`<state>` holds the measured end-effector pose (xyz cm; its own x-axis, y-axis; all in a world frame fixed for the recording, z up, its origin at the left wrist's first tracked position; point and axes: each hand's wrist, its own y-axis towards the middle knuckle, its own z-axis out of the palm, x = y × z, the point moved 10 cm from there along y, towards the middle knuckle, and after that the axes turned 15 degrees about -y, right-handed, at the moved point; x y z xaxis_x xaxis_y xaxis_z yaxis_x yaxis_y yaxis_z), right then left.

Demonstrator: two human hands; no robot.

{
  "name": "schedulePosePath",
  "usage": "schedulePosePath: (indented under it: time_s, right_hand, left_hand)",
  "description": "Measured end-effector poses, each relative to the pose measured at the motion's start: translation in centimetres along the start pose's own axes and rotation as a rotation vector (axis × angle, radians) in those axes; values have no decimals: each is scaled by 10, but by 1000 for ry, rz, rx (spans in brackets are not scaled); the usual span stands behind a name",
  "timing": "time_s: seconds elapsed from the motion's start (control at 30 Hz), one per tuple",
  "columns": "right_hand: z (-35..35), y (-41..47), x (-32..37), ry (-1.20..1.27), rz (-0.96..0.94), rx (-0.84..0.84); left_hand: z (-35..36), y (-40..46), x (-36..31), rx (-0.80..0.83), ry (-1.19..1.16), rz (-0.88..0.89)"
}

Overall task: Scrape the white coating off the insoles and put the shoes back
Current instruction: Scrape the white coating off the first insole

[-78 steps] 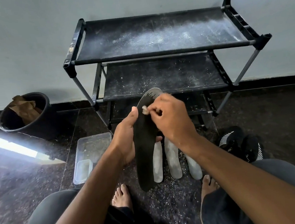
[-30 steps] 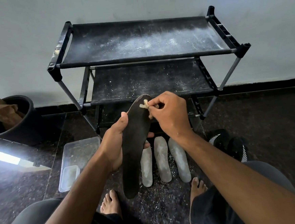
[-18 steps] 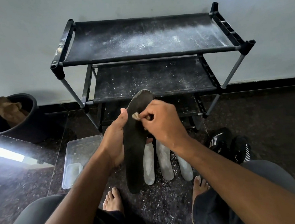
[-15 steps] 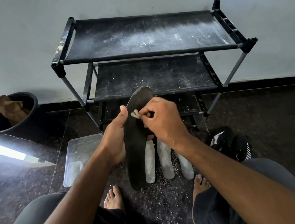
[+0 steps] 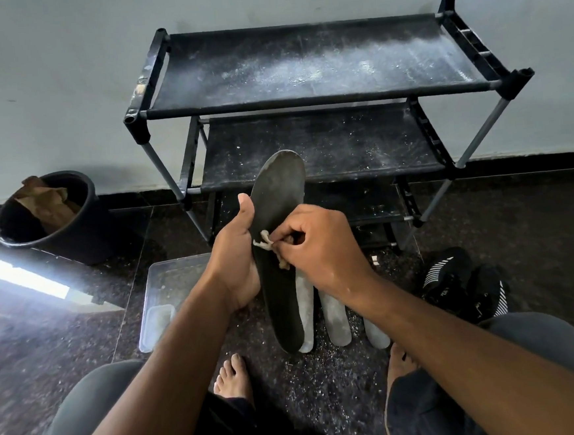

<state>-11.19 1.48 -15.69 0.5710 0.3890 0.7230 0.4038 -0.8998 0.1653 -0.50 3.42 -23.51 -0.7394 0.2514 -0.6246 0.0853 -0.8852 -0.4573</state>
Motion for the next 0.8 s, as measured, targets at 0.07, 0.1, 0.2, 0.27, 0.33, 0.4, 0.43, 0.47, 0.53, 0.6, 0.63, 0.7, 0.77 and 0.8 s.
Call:
schedulePosePath:
  time_s: [0.07, 0.1, 0.2, 0.27, 0.33, 0.4, 0.43, 0.47, 0.53, 0.6, 0.63, 0.7, 0.77, 0.8]
  right_hand:
    - [10, -4, 4, 25, -14, 59]
    - [17, -6, 5, 43, -21, 133]
    - [32, -13, 10, 49, -60, 306]
    - [25, -10, 12, 38, -68, 227]
    - [11, -5, 11, 30, -60, 92]
    - [-2, -1, 7, 2, -48, -42]
    - [-6, 0, 6, -24, -53, -97]
    - [-7, -1, 7, -53, -67, -130]
    - [1, -6, 13, -83, -103, -110]
    - [10, -8, 17, -79, -131, -30]
    - [10, -7, 17, -72, -133, -2]
    - [2, 0, 12, -88, -126, -18]
    - [-13, 7, 7, -145, -119, -105]
    - [-19, 9, 5, -169, -117, -150]
  left_hand:
    - [-3, 1, -2, -24, -8, -3]
    - [-4, 0, -3, -34, -15, -14]
    - [-7, -2, -7, -40, -62, -29]
    - [-7, -3, -9, -42, -77, -16]
    - [-4, -3, -7, -37, -87, -19]
    - [-1, -1, -2, -30, -103, -35]
    - [0, -1, 0, -26, -105, -41]
    - [-1, 1, 1, -25, -102, -40]
    - [-4, 2, -1, -31, -79, -16]
    - [-8, 3, -5, -37, -58, 1]
    - [-7, 3, -5, -29, -66, -5]
    - [-4, 3, -2, 5, -92, -32]
    - [2, 1, 3, 42, -106, -52]
    - [5, 0, 5, 52, -103, -62]
